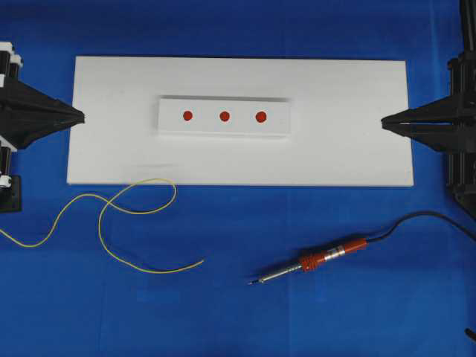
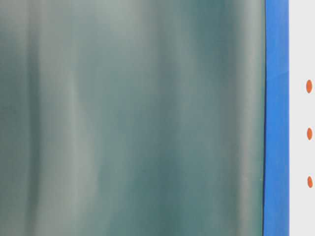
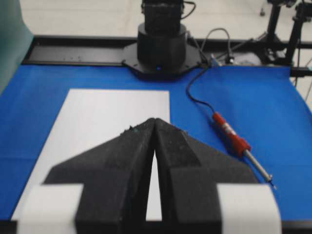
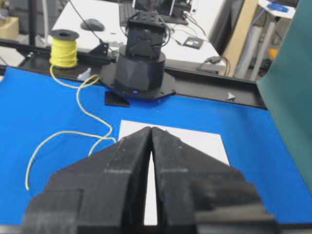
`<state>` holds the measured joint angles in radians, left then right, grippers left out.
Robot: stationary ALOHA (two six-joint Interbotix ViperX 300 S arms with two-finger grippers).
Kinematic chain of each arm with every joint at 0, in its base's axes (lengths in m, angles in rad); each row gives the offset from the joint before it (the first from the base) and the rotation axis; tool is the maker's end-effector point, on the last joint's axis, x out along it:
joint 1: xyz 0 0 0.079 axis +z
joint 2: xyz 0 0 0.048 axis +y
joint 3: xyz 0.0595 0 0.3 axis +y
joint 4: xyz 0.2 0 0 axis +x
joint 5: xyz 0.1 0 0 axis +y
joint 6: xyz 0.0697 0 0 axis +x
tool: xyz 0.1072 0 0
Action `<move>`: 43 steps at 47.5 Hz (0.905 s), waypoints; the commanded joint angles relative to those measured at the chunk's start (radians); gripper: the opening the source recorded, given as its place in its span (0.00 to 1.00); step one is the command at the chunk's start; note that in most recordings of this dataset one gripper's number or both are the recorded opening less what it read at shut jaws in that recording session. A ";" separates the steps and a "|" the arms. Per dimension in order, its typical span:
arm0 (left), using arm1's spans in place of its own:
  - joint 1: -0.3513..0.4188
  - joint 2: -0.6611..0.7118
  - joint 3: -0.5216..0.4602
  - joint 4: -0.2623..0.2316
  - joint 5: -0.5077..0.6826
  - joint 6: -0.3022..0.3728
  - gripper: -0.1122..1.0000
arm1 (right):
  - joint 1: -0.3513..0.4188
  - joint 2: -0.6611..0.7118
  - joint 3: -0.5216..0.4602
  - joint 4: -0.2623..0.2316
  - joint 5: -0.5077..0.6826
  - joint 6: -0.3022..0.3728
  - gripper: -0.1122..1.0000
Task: Touch the tip of the soldering iron to the tip of the solder at the mark.
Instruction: 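Lower left gripper onto yellow solder wire and right gripper onto red soldering iron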
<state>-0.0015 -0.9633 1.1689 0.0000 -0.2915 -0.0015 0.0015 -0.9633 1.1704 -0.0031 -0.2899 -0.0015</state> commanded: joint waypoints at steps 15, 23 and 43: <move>-0.210 0.015 -0.009 0.003 -0.006 0.006 0.10 | 0.218 0.061 -0.089 0.000 0.121 0.017 0.04; -0.321 0.080 -0.003 0.003 -0.032 0.012 0.10 | 0.327 0.121 -0.080 0.015 0.117 0.023 0.04; -0.437 0.466 -0.018 -0.006 -0.118 -0.064 0.67 | 0.431 0.417 -0.078 0.029 0.057 0.173 0.52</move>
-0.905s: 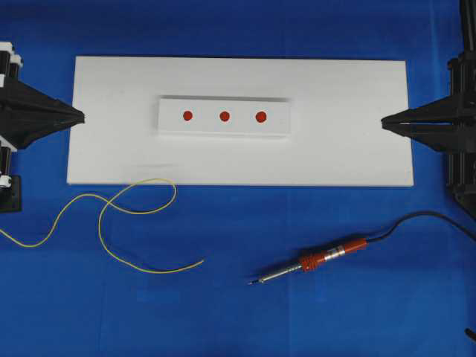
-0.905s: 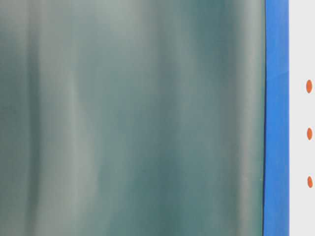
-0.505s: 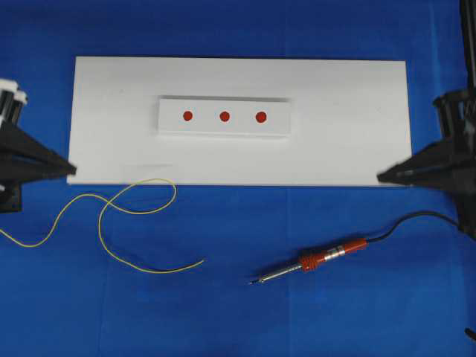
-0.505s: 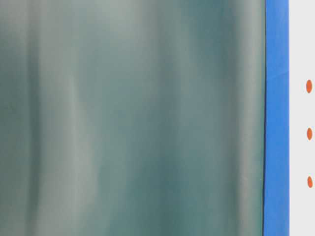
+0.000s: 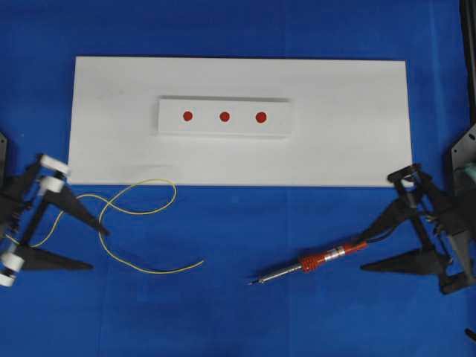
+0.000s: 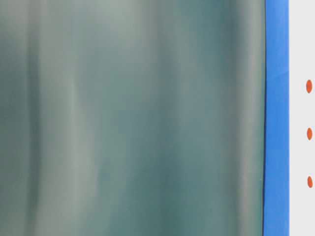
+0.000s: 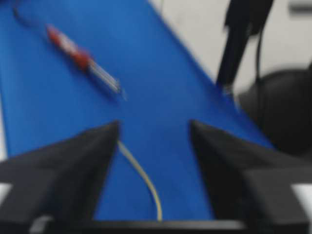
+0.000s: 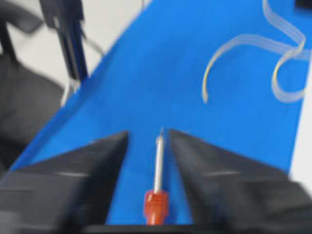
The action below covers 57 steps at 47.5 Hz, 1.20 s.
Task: Touch the tip of the soldering iron to the tip of the solder at the mark.
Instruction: 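Lower left gripper onto yellow solder wire and right gripper onto red soldering iron, then lift both tools and carry them toward the red-dot strip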
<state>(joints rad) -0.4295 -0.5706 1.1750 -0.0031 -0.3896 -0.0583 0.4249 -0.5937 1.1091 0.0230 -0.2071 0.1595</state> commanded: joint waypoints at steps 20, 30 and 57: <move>-0.044 0.568 -0.051 -0.006 -0.373 -0.094 0.87 | 0.040 0.468 0.055 0.114 -0.428 0.025 0.92; -0.044 0.706 -0.109 -0.006 -0.371 -0.144 0.86 | 0.064 0.614 0.058 0.221 -0.534 0.023 0.92; -0.023 0.741 -0.176 -0.006 -0.121 -0.137 0.11 | 0.075 0.721 0.057 0.221 -0.549 0.011 0.20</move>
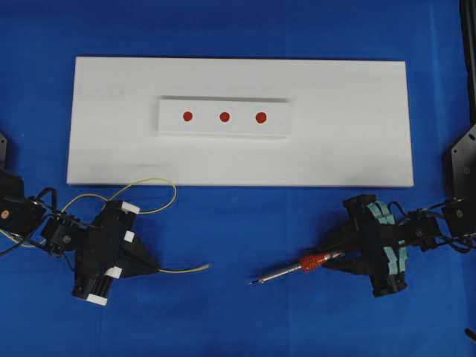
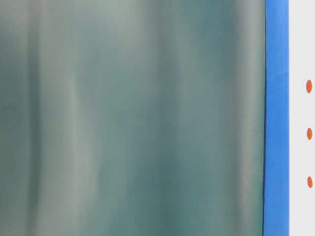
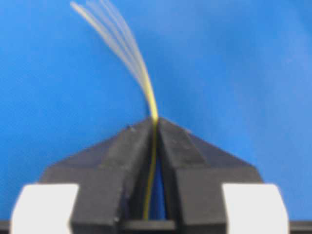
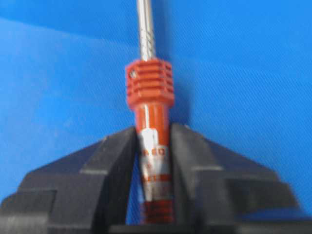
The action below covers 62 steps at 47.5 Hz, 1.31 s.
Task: Touch the tip of the soldering iron to the tip of the solder at the mark.
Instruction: 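Lift both tools and carry them toward the red-dot strip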
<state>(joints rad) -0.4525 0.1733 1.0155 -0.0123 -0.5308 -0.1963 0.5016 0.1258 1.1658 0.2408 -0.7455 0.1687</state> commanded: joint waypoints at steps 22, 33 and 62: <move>0.000 -0.069 -0.025 0.003 0.038 -0.003 0.11 | -0.002 -0.041 -0.020 -0.002 0.006 0.002 0.16; 0.000 -0.235 -0.034 0.003 0.166 -0.012 0.11 | -0.035 -0.250 -0.031 0.006 0.219 0.005 0.16; 0.255 -0.561 -0.219 0.011 0.815 -0.015 0.11 | -0.387 -0.644 -0.256 -0.091 1.022 -0.120 0.16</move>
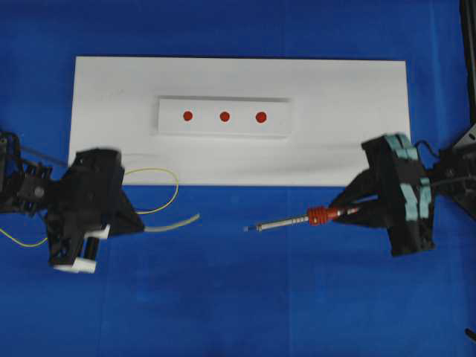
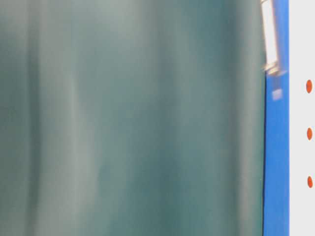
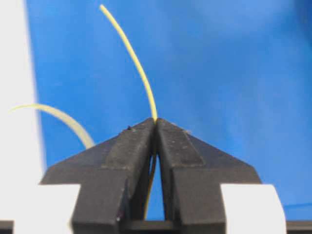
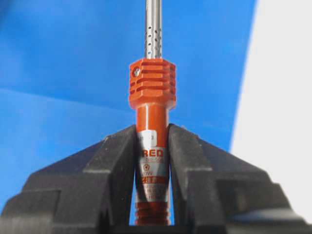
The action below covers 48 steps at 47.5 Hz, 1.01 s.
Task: Touch the tip of the soldering iron to the tip of the solder at the mark.
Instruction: 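Lift both tools and carry them toward the red-dot strip, then position solder tip at left red dot, iron tip toward it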
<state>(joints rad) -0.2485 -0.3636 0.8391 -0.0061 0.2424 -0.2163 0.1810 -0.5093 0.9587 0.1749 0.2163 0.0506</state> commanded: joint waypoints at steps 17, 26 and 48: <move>0.308 -0.005 -0.087 0.008 0.209 0.021 0.11 | -0.310 0.078 -0.120 -0.101 0.170 -0.002 0.16; 0.370 0.018 -0.081 0.008 0.236 0.021 0.11 | -0.354 0.167 -0.169 -0.143 0.173 0.000 0.16; 0.370 0.078 -0.091 0.008 0.232 0.015 0.11 | -0.374 0.238 -0.199 -0.156 0.173 0.000 0.16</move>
<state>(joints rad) 0.1243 -0.2807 0.7716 0.0000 0.4786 -0.1994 -0.1902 -0.2623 0.7854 0.0215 0.3942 0.0522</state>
